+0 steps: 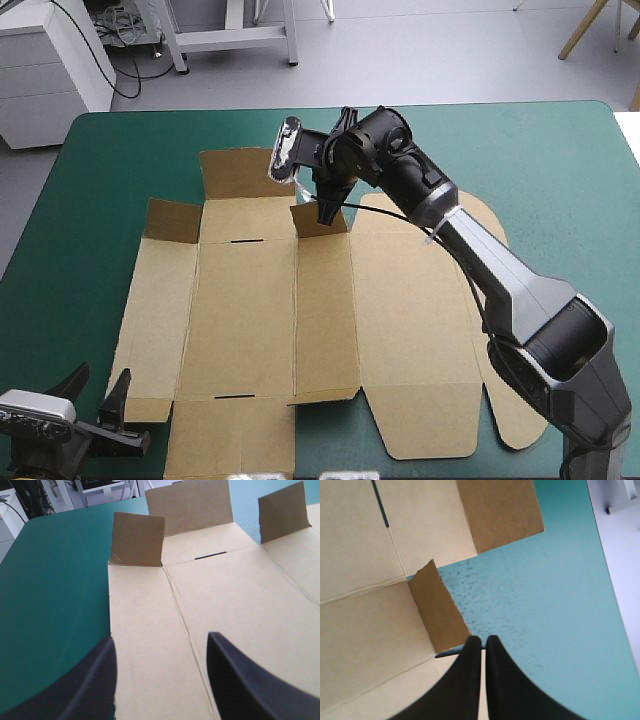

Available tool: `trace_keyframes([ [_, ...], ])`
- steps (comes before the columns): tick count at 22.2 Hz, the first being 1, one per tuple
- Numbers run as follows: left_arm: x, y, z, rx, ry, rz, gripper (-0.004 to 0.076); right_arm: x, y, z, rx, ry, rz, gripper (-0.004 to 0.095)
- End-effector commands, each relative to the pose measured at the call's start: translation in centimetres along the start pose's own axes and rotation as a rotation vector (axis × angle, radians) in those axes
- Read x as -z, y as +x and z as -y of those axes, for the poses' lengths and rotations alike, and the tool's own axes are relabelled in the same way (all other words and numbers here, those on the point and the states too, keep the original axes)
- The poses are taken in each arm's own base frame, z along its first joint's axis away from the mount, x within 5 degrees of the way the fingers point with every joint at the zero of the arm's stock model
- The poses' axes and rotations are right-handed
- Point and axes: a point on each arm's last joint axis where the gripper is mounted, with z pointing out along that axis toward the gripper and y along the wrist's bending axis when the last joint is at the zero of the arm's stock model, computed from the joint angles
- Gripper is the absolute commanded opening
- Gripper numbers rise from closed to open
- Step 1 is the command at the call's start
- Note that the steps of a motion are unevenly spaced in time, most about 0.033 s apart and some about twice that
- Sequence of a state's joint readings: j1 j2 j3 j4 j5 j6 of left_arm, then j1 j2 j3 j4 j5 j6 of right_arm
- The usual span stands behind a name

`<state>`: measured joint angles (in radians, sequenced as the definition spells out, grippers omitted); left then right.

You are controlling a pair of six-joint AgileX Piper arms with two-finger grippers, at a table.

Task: Fold the box

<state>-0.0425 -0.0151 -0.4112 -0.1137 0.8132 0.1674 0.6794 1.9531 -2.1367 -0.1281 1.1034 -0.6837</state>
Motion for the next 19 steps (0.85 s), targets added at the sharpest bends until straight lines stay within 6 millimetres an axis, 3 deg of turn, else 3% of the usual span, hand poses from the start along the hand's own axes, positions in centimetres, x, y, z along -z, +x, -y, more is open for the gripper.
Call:
trace_keyframes([
  [1,0.2,-1.2,0.3,0.054,0.036,0.088,0.0395,4.0,-0.4,1.5,-0.224,0.091,0.090,-0.0019],
  [3,0.0,-1.2,0.1,0.043,0.016,0.098,0.0400,4.0,0.4,1.6,-0.336,0.090,0.025,-0.0019],
  [5,-0.1,-1.2,-0.1,0.015,-0.010,0.101,0.0496,4.7,1.8,2.2,-0.461,0.110,-0.053,-0.0019],
  [6,-0.1,-1.2,-0.2,0.014,-0.013,0.100,0.0593,5.4,2.6,2.8,-0.559,0.109,-0.041,-0.0019],
  [8,-0.2,-1.2,-0.1,0.025,-0.004,0.088,0.0703,7.4,4.3,3.4,-0.670,0.064,-0.007,-0.0019],
  [10,0.1,-1.8,-0.1,0.040,-0.004,0.106,0.0703,8.3,5.9,3.2,-0.716,0.036,-0.012,-0.0019],
  [13,0.7,-4.1,-0.9,0.088,-0.063,0.073,0.0686,10.7,10.6,1.8,-0.810,0.103,-0.019,-0.0019],
  [17,0.5,-9.4,-2.2,0.002,-0.153,-0.021,0.0643,12.9,15.0,-1.7,-0.882,0.177,0.036,-0.0019],
  [19,-0.7,-12.9,-3.0,-0.027,-0.189,-0.094,0.0629,14.8,17.2,-4.5,-0.900,0.216,0.083,-0.0019],
])
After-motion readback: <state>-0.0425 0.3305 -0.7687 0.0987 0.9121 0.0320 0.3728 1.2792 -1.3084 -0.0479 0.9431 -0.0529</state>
